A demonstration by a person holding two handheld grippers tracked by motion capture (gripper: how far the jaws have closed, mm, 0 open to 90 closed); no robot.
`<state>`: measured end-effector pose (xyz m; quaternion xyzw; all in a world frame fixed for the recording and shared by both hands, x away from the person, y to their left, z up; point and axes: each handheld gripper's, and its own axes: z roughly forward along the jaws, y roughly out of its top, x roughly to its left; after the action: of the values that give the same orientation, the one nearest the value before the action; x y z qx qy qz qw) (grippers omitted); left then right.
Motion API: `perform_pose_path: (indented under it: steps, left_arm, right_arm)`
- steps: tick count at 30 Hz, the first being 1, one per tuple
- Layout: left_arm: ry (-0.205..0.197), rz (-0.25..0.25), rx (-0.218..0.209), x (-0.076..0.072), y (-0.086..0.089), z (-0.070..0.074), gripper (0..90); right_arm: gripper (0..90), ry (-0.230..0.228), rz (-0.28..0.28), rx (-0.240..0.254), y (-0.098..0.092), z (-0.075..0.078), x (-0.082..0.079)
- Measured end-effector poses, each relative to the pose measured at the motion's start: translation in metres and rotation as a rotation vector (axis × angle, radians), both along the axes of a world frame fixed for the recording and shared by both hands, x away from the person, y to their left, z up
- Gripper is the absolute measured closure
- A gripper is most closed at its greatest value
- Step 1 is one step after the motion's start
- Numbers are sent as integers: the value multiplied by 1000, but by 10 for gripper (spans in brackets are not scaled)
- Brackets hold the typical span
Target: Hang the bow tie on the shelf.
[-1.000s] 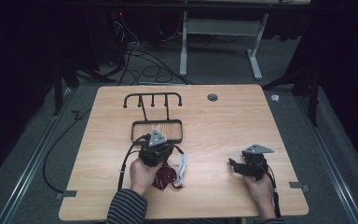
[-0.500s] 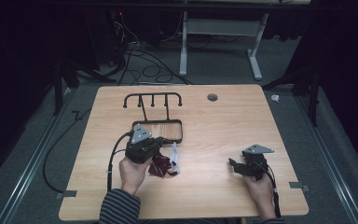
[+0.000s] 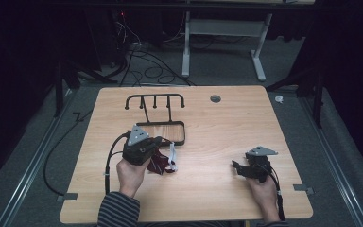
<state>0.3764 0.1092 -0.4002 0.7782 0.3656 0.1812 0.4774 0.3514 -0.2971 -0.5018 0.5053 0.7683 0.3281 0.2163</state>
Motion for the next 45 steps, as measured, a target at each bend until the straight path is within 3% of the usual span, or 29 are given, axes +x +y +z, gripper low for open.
perform_pose_path:
  steps: [16, 33, 45]
  left_arm:
    - [-51, 26, 2, 2, 8, 20, 900]
    - [-97, 62, -13, 18, 13, 41, 900]
    - [-89, 64, -10, 31, 12, 51, 900]
  right_arm:
    - [337, 0, 1, 0, 0, 0, 0]
    - [337, 1, 1, 3, 0, 0, 0]
    - [337, 0, 1, 3, 0, 0, 0]
